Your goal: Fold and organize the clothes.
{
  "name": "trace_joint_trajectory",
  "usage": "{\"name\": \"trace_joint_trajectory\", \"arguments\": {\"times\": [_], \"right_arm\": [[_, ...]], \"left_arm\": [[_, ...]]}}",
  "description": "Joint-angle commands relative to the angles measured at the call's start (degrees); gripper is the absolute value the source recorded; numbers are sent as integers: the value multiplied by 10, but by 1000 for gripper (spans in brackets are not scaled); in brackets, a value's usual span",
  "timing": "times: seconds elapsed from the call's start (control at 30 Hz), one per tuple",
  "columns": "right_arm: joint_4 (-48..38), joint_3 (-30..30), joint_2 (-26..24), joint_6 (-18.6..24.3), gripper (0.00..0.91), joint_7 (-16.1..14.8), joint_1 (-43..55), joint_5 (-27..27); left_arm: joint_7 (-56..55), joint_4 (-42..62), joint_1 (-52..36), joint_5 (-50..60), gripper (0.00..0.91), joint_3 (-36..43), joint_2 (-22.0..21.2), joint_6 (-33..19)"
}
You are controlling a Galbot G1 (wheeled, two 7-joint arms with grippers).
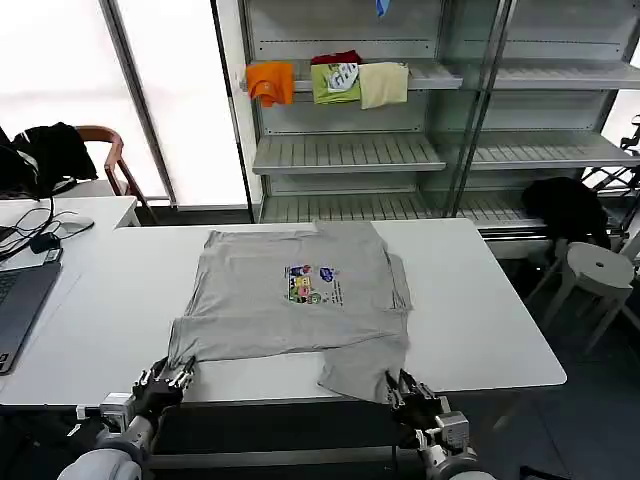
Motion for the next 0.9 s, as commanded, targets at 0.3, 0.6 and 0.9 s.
{"name": "trace_joint_trajectory", "arguments": {"times": [0.3,0.6,0.9], "right_arm": [[19,8,13,30,0,19,22,20],[-14,14,45,35,0,33,126,30],[-113,7,69,12,0,47,270,39]], "left_arm": [[3,-6,-21,-62,0,-6,-1,-45],[12,-1,-84,-94,0,-7,-14,-43],[-4,70,-200,-114,0,-13,-32,-10]]}}
